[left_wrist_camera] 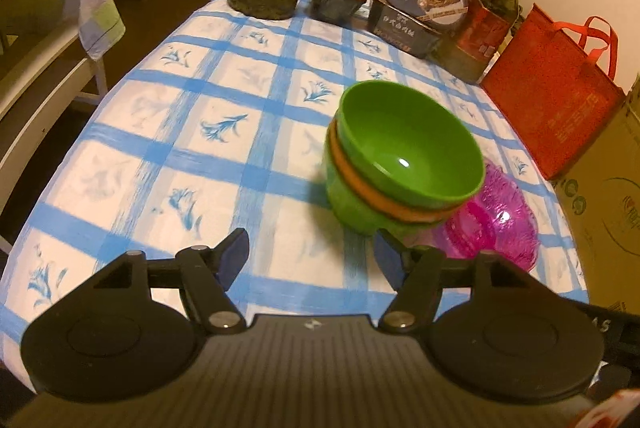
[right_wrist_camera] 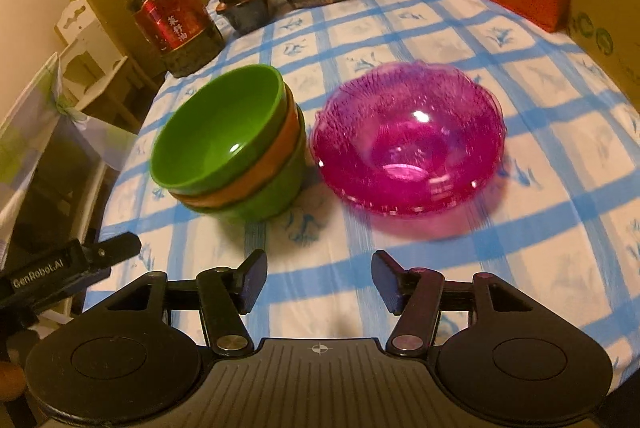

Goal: Organize plates and bowls
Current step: 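Move both grippers to the rim of the nested green-orange bowl stack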

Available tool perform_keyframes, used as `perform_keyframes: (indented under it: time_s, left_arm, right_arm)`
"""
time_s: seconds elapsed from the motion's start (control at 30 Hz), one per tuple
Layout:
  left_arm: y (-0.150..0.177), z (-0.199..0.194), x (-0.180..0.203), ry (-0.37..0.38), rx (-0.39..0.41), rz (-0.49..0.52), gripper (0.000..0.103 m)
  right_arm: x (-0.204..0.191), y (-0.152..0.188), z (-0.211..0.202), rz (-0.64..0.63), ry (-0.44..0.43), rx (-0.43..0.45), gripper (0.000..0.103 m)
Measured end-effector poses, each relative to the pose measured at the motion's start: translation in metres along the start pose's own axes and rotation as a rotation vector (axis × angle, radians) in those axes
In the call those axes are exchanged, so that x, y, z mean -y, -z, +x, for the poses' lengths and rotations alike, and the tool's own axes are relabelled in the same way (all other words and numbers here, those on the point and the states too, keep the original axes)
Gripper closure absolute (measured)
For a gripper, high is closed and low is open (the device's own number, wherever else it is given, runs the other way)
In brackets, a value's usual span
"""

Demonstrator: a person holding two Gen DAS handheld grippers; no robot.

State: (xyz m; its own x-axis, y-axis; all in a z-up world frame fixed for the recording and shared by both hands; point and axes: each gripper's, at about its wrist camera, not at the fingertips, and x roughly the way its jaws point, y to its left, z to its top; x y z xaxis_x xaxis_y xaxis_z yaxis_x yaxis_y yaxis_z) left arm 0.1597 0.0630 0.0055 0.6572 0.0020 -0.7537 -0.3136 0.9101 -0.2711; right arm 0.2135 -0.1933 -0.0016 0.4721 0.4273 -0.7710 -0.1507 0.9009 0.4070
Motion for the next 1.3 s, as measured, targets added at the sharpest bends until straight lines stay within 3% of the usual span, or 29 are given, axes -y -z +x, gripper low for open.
perform_keyframes:
  time_s: [0.47, 0.83, 1.07, 1.3]
  left_arm:
    - [-0.005, -0.003, -0.002, 0.004, 0.016, 0.047, 0.038]
    - [-0.044, 0.008, -0.010, 0.062, -0.007, -0.028, 0.036]
    - [-0.072, 0.033, -0.001, 0.090, -0.039, 0.002, 0.036]
    - [-0.088, 0.067, 0.001, 0.092, -0.094, 0.008, 0.036]
  right_arm:
    - [-0.001, -0.003, -0.003, 0.028, 0.000, 0.018, 0.044]
    - [-0.004, -0.026, -0.001, 0.120, -0.071, 0.052, 0.043]
    - [-0.012, -0.047, 0.016, 0.196, -0.129, 0.037, 0.040]
    - [-0.015, -0.066, 0.044, 0.254, -0.113, 0.017, 0.037]
